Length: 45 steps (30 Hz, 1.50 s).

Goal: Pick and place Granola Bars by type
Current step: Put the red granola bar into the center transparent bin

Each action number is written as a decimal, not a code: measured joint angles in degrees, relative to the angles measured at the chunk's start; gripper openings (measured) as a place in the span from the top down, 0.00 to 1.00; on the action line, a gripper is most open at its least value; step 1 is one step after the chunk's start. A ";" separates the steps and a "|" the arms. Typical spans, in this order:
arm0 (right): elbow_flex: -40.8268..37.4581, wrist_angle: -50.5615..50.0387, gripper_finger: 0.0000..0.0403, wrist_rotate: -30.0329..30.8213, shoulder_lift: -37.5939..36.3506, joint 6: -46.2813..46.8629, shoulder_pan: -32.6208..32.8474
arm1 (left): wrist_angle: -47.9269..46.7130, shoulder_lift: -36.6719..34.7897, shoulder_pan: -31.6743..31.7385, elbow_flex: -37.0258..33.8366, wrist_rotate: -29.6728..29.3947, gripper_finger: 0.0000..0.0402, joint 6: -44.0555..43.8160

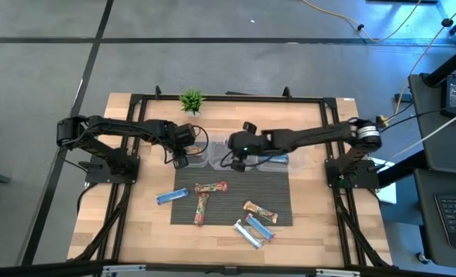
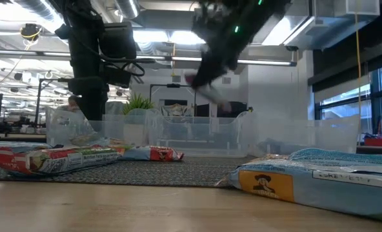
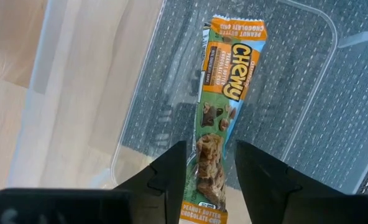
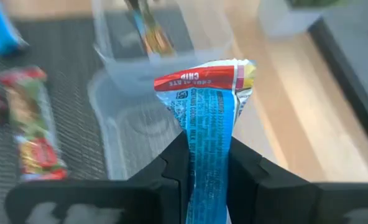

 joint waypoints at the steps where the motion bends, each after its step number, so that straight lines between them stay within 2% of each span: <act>1: 0.00 -0.02 0.81 0.02 1.21 0.23 -0.03 | 0.00 0.00 -0.01 0.00 0.01 0.68 0.01; 10: -0.02 0.05 0.81 0.00 7.24 0.88 0.04 | 0.02 0.00 -0.01 0.00 -0.01 0.68 0.01; 21: -0.02 0.02 0.81 -0.18 7.60 0.78 0.06 | 0.02 0.00 0.00 0.00 0.01 0.68 0.01; 27: -0.02 0.03 0.81 -3.76 7.60 0.81 0.06 | 0.02 0.00 0.01 0.00 0.01 0.68 0.01; 36: -0.02 0.05 0.81 -4.55 7.60 0.82 0.06 | 0.02 0.00 -0.01 0.00 0.01 0.68 0.01; 45: -0.02 0.03 0.67 -4.47 7.60 0.82 0.06 | 0.02 0.00 0.01 0.00 0.01 0.68 0.01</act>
